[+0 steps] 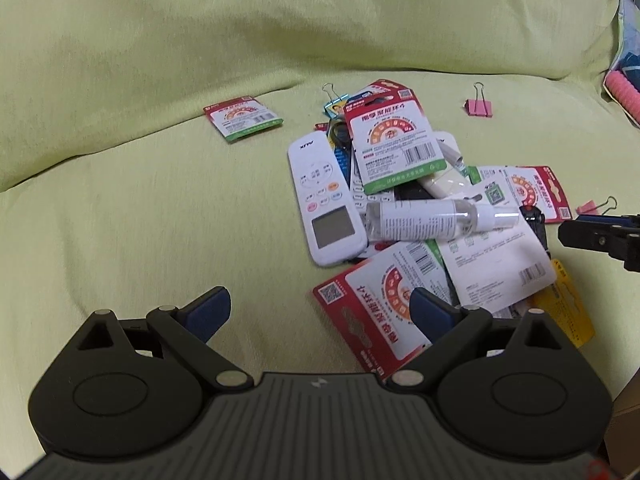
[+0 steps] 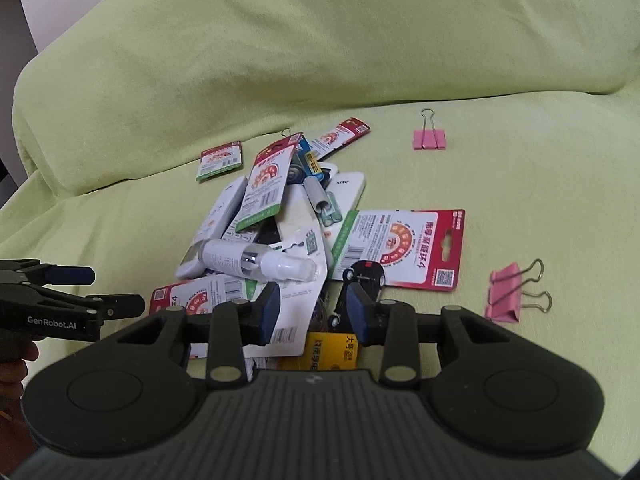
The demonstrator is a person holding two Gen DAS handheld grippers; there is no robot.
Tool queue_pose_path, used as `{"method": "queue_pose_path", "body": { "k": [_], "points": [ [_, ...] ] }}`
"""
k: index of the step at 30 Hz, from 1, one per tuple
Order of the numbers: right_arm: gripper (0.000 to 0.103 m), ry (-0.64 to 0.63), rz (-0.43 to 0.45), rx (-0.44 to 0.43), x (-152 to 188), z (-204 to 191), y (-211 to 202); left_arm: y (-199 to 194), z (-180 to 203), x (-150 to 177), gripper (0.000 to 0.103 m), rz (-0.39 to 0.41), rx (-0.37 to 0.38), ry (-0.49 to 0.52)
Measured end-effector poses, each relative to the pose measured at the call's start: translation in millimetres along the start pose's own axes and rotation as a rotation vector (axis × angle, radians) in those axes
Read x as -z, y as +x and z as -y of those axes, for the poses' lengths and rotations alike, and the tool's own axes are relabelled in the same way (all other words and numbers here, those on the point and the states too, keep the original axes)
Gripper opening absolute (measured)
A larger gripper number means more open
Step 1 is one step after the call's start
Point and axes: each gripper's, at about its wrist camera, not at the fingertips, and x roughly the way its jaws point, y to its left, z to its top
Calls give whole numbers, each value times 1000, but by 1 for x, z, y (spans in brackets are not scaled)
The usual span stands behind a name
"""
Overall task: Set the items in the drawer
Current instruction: 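Lower the right gripper onto the white AUX remote in the pile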
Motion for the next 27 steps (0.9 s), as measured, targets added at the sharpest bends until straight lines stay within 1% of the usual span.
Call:
{"method": "queue_pose_path", "body": {
  "k": [2, 4, 8, 11, 16, 19, 23, 25, 27],
  "points": [
    [33, -7, 5, -12, -1, -3, 0, -1, -3, 1, 97, 1, -6, -2],
    [33, -22, 7, -47, -6, -9, 3, -2, -8, 1, 97, 6, -14, -9],
    [33, -77, -10, -108, -26, -41, 22, -6, -20, 0, 97, 14, -36, -25],
    [33, -93, -29, -127, -37, -58, 40, -2, -35, -2, 97, 20, -49, -35],
    [33, -105, -64, -140, -50, -77, 68, 1, -57, -1, 97, 5, -84, -44],
    [33, -116, -76, -145, -52, -86, 82, 2, -64, 0, 97, -49, -91, -55],
    [33, -109, -99, -132, -62, -95, 112, 5, -72, 1, 97, -61, -80, -77],
    [33, -103, -108, -123, -65, -98, 125, 9, -75, 2, 97, -64, -59, -95],
    [33, -96, -116, -122, -67, -98, 136, 10, -78, 2, 97, -56, -54, -103]
  ]
}}
